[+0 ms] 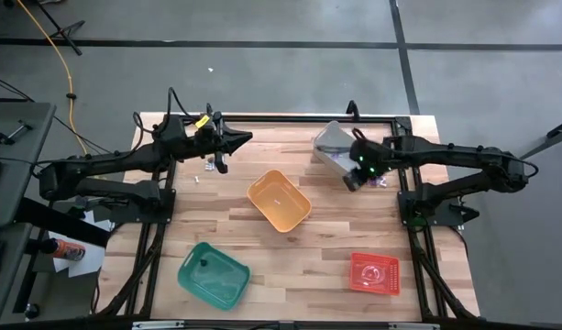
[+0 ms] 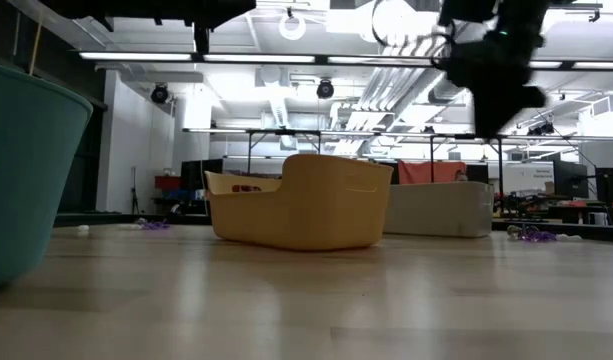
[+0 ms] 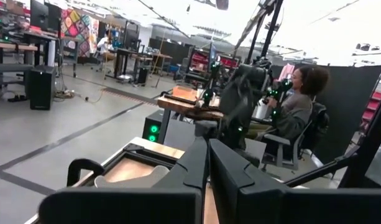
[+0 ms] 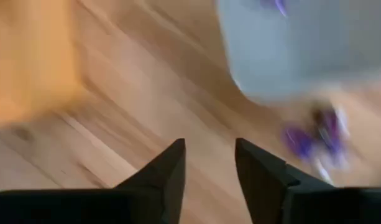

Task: Sort Halloween decoration
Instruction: Put the purple witch hat toy into the white bin

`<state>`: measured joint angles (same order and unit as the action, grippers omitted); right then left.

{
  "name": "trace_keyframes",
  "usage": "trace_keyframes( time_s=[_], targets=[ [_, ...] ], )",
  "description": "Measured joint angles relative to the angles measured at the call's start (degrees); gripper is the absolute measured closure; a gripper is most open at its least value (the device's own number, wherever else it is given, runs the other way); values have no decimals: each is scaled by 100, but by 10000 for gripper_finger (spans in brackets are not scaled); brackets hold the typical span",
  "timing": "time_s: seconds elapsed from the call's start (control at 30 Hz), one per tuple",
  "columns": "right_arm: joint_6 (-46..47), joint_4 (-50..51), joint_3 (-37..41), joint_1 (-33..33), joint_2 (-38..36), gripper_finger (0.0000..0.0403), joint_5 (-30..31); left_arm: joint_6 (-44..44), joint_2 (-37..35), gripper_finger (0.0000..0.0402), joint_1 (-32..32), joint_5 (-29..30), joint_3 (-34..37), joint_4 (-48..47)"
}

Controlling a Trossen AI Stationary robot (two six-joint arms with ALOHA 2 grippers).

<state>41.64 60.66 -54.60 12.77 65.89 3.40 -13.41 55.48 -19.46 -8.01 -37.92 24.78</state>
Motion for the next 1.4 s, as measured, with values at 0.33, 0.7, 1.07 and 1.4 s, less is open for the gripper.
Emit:
trace_keyframes(
  time_s=[0.33, 0.7, 1.07, 1.4],
  targets=[
    [1838, -516, 1733, -241, 2, 215, -66, 0, -1, 394, 0, 0, 1, 9],
    [2737, -1485, 2485, 367, 2, 215, 1066, 2, -1, 394, 0, 0, 1, 15],
    [2792, -1969, 2548, 572, 72, 224, 1225, -2, -1, 394, 0, 2, 1, 12],
    [2749, -2147, 2550, 602, 354, 281, 1198, -7, -1, 394, 0, 2, 1, 12]
  ],
)
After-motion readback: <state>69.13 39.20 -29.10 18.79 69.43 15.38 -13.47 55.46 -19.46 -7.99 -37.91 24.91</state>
